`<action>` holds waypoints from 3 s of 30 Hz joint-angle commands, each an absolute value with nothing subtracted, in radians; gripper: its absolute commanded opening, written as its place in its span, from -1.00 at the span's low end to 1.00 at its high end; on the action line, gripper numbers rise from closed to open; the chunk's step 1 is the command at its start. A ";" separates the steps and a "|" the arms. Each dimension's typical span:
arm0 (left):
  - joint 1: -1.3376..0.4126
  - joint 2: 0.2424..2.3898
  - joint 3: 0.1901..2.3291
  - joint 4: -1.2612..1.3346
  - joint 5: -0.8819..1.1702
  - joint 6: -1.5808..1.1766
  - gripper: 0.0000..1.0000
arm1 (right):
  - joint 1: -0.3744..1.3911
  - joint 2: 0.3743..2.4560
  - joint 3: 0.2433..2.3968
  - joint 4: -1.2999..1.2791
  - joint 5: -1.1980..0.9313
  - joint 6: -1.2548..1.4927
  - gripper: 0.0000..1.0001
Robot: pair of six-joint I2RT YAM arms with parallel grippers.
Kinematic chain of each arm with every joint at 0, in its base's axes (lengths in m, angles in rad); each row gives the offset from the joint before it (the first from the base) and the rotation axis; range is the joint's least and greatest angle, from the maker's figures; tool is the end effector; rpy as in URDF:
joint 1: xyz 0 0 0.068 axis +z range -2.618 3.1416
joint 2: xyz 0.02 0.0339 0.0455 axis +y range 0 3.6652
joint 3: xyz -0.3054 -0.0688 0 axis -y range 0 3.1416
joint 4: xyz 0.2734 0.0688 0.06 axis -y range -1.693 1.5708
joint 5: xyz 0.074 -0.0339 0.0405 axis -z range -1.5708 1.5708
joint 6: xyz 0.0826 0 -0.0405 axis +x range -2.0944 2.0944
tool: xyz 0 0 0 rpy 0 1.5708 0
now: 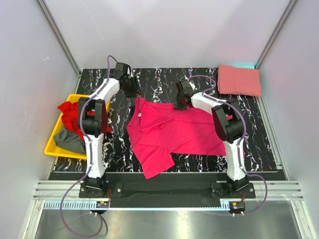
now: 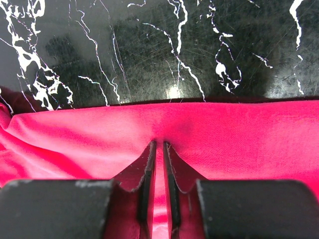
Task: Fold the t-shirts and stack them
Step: Fold the tshirt
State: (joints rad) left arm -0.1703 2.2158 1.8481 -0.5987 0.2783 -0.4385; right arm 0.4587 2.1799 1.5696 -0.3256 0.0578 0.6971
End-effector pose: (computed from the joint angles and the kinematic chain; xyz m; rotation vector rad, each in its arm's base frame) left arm 0.5554 -0.1185 0.1890 -0.2338 2.5774 -0.5871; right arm 0.4916 0.2375 0.1305 0.3274 2.5300 0.3961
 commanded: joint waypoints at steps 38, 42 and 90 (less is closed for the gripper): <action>-0.155 2.159 1.865 -0.661 0.138 -0.549 -0.18 | 0.443 2.183 1.676 -0.454 0.117 0.649 -0.56; -0.163 2.045 1.804 -0.677 0.077 -0.515 -0.10 | 0.446 2.108 1.684 -0.497 0.115 0.675 -0.35; -0.403 1.640 0.962 -0.301 0.134 -0.597 -0.11 | 0.689 2.049 1.446 -0.414 0.092 1.058 -0.64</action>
